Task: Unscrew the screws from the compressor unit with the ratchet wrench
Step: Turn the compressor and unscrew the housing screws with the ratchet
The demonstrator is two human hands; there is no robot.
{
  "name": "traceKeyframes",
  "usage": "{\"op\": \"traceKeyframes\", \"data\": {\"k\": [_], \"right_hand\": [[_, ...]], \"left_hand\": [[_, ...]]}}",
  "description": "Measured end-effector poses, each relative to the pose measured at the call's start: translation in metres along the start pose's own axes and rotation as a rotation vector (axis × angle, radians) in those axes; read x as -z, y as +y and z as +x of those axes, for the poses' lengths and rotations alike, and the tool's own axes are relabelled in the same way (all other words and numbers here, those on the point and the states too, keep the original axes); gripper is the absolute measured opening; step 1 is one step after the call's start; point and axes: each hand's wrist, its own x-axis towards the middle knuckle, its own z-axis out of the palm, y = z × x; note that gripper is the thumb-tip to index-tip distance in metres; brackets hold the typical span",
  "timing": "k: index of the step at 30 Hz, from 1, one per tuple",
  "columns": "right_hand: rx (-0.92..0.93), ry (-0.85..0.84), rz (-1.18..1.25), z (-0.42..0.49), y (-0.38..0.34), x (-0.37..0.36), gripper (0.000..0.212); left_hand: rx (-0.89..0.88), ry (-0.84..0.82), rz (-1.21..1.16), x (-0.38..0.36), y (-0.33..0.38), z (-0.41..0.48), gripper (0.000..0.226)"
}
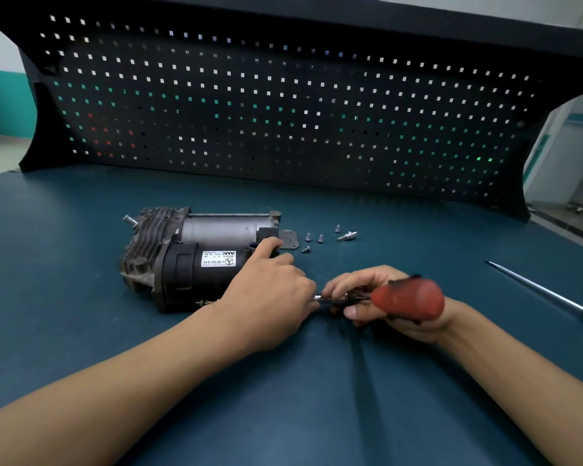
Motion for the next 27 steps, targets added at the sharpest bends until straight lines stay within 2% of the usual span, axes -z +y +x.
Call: {"op": "traceKeyframes", "data": {"k": [8, 11, 15, 19, 27], "right_hand": [[-0.076, 0.036, 0.02, -0.002, -0.001, 0.0, 0.026], [-0.124, 0.047, 0.073, 0.002, 0.001, 0.0, 0.036], [-0.183, 0.084, 0.171, 0.007, 0.0, 0.0, 0.038], [-0.226, 0.099, 0.16, 0.01, 0.0, 0.0, 0.048], [-0.23, 0.056, 0.18, 0.007, -0.003, 0.005, 0.04]], "left_hand": [[0.018, -0.022, 0.008, -0.001, 0.001, 0.005, 0.038], [0.037, -0.005, -0.009, 0.001, 0.001, 0.005, 0.037], [0.059, -0.001, -0.021, 0.003, 0.002, 0.006, 0.037], [0.067, -0.002, -0.044, 0.004, 0.002, 0.005, 0.036], [0.06, 0.021, -0.077, 0.004, 0.0, 0.004, 0.03]]}}
